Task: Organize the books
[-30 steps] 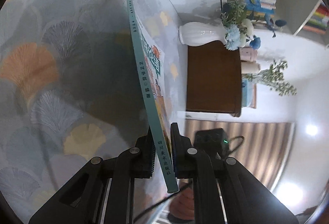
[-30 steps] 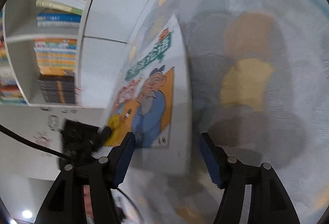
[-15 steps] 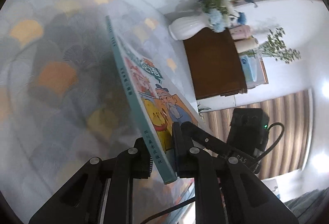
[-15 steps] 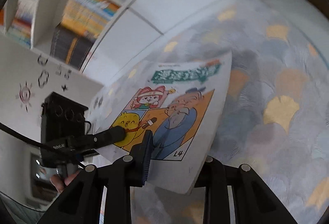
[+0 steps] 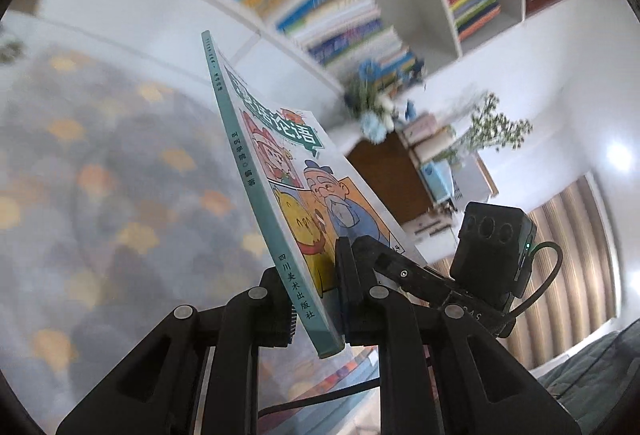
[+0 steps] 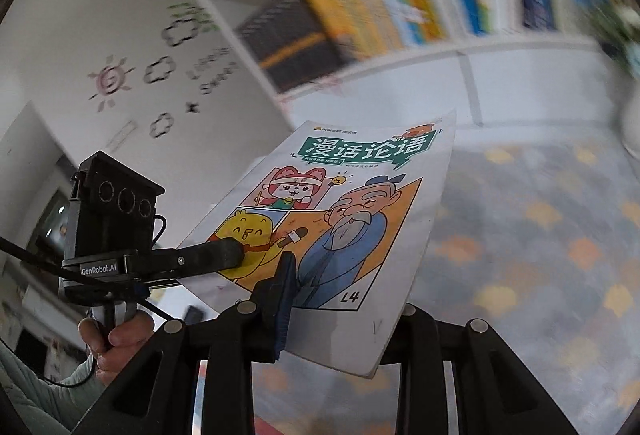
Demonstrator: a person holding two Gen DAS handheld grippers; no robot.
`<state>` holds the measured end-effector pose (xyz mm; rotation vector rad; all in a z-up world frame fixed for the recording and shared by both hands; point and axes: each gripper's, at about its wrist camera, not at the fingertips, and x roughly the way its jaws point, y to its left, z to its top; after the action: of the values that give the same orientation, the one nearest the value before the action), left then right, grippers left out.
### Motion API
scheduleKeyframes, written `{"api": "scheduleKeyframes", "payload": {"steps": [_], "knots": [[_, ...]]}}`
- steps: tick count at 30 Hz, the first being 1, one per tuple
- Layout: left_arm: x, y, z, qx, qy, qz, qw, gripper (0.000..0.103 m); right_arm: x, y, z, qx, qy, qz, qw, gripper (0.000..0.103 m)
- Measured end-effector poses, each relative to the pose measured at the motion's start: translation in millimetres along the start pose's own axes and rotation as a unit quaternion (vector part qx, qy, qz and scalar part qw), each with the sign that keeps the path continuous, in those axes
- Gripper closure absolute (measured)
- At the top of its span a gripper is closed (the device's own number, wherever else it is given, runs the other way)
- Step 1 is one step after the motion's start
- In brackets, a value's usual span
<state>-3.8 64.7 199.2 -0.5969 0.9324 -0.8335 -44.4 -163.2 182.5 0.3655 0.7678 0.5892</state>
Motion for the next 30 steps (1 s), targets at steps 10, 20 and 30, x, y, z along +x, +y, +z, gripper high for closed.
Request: {"api": "scheduleKeyframes", "payload": {"steps": [10,20,30], "knots": [[-149,80,2,-0.027,-0.066,0.076,0.9945,0.089,111,132,10,-0.05,0.037,0.07,0.996,0.072],[-243,213,-13,-0.102,-0.074,0.168,0.9777,0.089,272,224,-27,-0.04,0.124,0.094,0.987,0.072],[-268,298,-9,-0.156,-0.08,0.153,0.9726,0.089,356,258,-32,-0.033,0.158,0.045,0.986,0.071]]}}
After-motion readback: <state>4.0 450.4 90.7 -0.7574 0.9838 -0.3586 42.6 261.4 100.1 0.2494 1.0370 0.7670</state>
